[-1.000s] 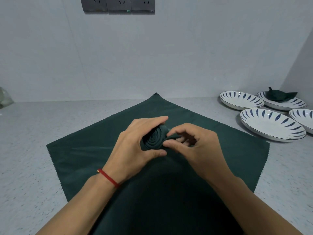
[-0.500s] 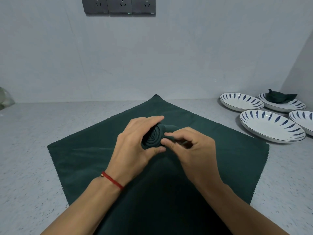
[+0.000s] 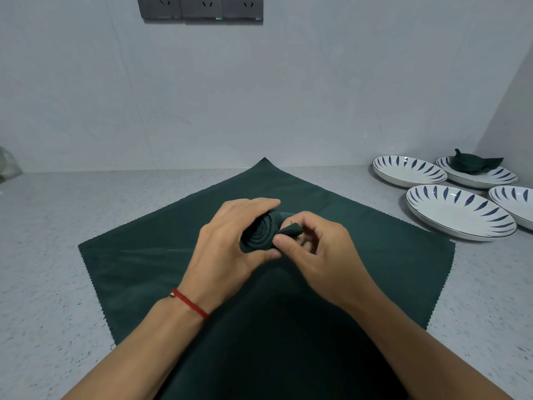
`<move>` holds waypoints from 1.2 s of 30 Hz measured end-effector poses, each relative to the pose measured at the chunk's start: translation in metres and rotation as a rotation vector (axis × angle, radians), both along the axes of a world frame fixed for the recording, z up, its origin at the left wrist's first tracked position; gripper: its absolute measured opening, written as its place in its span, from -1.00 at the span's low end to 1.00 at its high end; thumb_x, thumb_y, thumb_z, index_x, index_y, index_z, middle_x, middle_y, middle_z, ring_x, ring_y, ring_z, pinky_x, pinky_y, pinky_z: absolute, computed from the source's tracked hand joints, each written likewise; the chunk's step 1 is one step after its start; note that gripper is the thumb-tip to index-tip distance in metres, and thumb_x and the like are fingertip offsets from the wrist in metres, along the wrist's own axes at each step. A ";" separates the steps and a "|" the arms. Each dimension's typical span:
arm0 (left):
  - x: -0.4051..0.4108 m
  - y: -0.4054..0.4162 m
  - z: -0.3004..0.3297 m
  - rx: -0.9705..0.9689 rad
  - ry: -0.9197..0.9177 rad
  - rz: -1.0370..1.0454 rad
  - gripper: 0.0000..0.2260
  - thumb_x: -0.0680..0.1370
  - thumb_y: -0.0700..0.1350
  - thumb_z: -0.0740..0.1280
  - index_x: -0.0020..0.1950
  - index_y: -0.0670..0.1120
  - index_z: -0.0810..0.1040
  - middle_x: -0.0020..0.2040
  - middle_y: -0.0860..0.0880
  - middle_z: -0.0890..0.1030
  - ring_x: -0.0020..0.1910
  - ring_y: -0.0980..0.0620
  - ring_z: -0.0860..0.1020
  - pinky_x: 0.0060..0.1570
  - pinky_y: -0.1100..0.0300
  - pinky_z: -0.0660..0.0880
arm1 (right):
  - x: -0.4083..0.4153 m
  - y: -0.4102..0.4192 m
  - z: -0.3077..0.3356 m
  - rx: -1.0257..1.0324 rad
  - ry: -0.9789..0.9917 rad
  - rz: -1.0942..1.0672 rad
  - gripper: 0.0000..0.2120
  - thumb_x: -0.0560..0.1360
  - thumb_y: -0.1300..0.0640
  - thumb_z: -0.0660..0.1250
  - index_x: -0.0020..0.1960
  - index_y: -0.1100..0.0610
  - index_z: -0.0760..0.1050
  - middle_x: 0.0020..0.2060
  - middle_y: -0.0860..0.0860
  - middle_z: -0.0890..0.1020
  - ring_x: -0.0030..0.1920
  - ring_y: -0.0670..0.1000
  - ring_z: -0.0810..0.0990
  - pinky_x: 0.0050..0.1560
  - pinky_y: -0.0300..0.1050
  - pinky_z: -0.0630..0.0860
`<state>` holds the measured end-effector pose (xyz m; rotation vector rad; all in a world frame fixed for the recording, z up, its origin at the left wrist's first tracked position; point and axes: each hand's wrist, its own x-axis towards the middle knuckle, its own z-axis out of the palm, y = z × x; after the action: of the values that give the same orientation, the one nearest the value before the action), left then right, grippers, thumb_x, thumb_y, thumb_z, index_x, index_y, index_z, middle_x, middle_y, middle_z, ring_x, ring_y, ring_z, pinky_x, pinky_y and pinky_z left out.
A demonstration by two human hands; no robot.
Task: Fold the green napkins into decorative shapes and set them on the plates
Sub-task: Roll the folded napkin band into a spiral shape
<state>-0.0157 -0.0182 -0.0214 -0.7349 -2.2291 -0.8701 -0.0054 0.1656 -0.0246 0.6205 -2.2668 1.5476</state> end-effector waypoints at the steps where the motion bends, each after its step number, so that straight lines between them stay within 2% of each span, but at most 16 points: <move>1: 0.000 0.000 0.000 0.005 -0.005 -0.002 -0.36 0.28 -0.08 0.66 0.33 -0.02 0.57 0.22 0.15 0.59 0.23 0.11 0.52 0.23 0.26 0.46 | 0.001 0.000 0.000 0.039 0.023 -0.015 -0.94 0.54 0.18 0.45 -0.08 0.12 0.58 -0.40 -0.19 0.54 -0.42 -0.13 0.43 -0.34 -0.36 0.36; 5: 0.001 0.003 -0.003 0.038 -0.046 0.015 -0.39 0.31 -0.10 0.65 0.33 0.01 0.56 0.21 0.21 0.56 0.23 0.12 0.52 0.21 0.18 0.48 | 0.000 -0.003 -0.002 0.195 0.099 -0.082 -0.90 0.57 0.12 0.39 -0.09 0.06 0.49 -0.31 -0.04 0.51 -0.34 -0.05 0.44 -0.29 -0.28 0.36; 9: 0.003 0.005 -0.006 0.079 -0.122 -0.077 -0.53 0.45 -0.16 0.50 0.34 0.01 0.53 0.32 0.17 0.53 0.34 0.13 0.48 0.29 0.08 0.48 | -0.006 0.003 -0.004 0.314 0.155 -0.119 -0.89 0.58 0.11 0.33 -0.07 0.03 0.40 -0.22 -0.14 0.43 -0.27 -0.04 0.44 -0.25 -0.19 0.39; 11: 0.003 0.006 -0.006 0.096 -0.139 -0.135 -0.63 0.52 -0.23 0.40 0.31 -0.01 0.55 0.35 0.20 0.50 0.42 0.15 0.43 0.33 0.03 0.47 | -0.010 0.003 -0.007 0.377 0.270 -0.179 -0.91 0.57 0.10 0.27 -0.07 0.10 0.42 -0.19 -0.09 0.43 -0.30 -0.07 0.38 -0.24 -0.15 0.39; 14: -0.001 0.007 -0.009 0.103 -0.098 -0.144 -0.78 0.60 -0.25 0.34 0.22 -0.06 0.60 0.26 0.27 0.53 0.44 0.18 0.41 0.28 -0.01 0.51 | -0.013 -0.002 -0.010 0.500 0.499 -0.330 -0.79 0.56 0.07 0.18 -0.10 0.20 0.47 -0.22 0.04 0.48 -0.33 -0.05 0.38 -0.36 -0.18 0.41; 16: -0.004 0.008 -0.011 0.090 -0.081 -0.132 -0.82 0.60 -0.23 0.35 0.18 -0.07 0.60 0.22 0.21 0.57 0.43 0.19 0.41 0.20 -0.01 0.56 | -0.014 -0.004 -0.012 0.597 0.661 -0.397 -0.81 0.58 0.14 0.19 -0.12 0.23 0.47 -0.25 0.07 0.48 -0.35 -0.03 0.39 -0.42 -0.16 0.44; 18: -0.006 0.006 -0.013 0.083 -0.084 -0.132 -0.84 0.60 -0.25 0.35 0.15 -0.07 0.60 0.15 0.15 0.60 0.44 0.18 0.40 0.11 0.01 0.60 | -0.015 -0.005 -0.015 0.661 0.741 -0.429 -0.82 0.60 0.19 0.20 -0.14 0.22 0.46 -0.26 0.06 0.46 -0.34 -0.05 0.34 -0.42 -0.17 0.42; 22: -0.008 0.004 -0.013 0.033 -0.082 -0.140 -0.86 0.60 -0.28 0.34 0.07 -0.06 0.57 0.10 0.12 0.59 0.46 0.19 0.37 0.08 0.00 0.60 | -0.017 -0.005 -0.019 0.689 0.722 -0.426 -0.86 0.57 0.19 0.26 -0.16 0.18 0.46 -0.28 0.02 0.44 -0.33 -0.10 0.21 -0.42 -0.25 0.30; 24: -0.008 0.003 -0.012 0.010 -0.078 -0.146 -0.86 0.59 -0.29 0.33 0.03 -0.05 0.55 0.13 0.12 0.58 0.46 0.17 0.37 0.06 -0.02 0.60 | -0.016 -0.004 -0.018 0.685 0.702 -0.397 -0.86 0.57 0.17 0.24 -0.16 0.17 0.46 -0.29 0.01 0.44 -0.34 -0.10 0.20 -0.40 -0.28 0.23; 26: -0.008 0.003 -0.010 -0.003 -0.103 -0.158 -0.86 0.58 -0.30 0.32 0.00 -0.05 0.53 0.17 0.10 0.56 0.43 0.15 0.40 0.03 -0.02 0.58 | -0.016 0.001 -0.017 0.649 0.669 -0.337 -0.90 0.53 0.18 0.28 -0.15 0.17 0.47 -0.28 -0.01 0.45 -0.37 -0.07 0.25 -0.40 -0.27 0.24; 28: -0.009 0.001 -0.008 -0.023 -0.126 -0.165 -0.85 0.57 -0.30 0.32 -0.03 -0.04 0.51 0.22 0.09 0.52 0.33 0.10 0.46 0.03 -0.03 0.55 | -0.014 0.007 -0.017 0.549 0.565 -0.226 -0.93 0.48 0.22 0.38 -0.11 0.15 0.48 -0.26 -0.05 0.48 -0.38 -0.05 0.37 -0.40 -0.20 0.36; 31: -0.009 -0.003 -0.008 -0.043 -0.154 -0.179 -0.84 0.57 -0.29 0.32 -0.06 -0.03 0.49 0.21 0.11 0.50 0.24 0.08 0.49 0.03 -0.04 0.53 | -0.012 0.011 -0.015 0.379 0.392 -0.111 -0.83 0.45 0.22 0.51 -0.10 0.12 0.52 -0.31 -0.12 0.49 -0.35 -0.07 0.45 -0.32 -0.33 0.38; 33: -0.008 -0.004 -0.006 -0.012 -0.183 -0.195 -0.84 0.56 -0.31 0.33 -0.07 -0.05 0.50 0.19 0.09 0.51 0.24 0.07 0.49 0.04 -0.03 0.54 | -0.011 0.009 -0.011 0.286 0.313 -0.113 -0.79 0.44 0.18 0.56 -0.07 0.07 0.53 -0.35 -0.07 0.51 -0.36 -0.03 0.47 -0.31 -0.32 0.41; 36: -0.005 -0.004 -0.004 0.073 -0.249 -0.240 -0.86 0.55 -0.34 0.35 -0.07 -0.10 0.52 0.06 0.04 0.58 0.30 0.08 0.50 -0.02 -0.04 0.56 | -0.008 0.006 -0.006 0.057 0.151 -0.113 -0.64 0.38 0.17 0.61 -0.07 0.01 0.42 -0.26 -0.04 0.56 -0.36 0.03 0.49 -0.30 -0.22 0.49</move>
<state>-0.0212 -0.0221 -0.0253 -0.9160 -2.3409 -1.2113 -0.0138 0.1714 -0.0309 0.5925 -2.1990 1.3417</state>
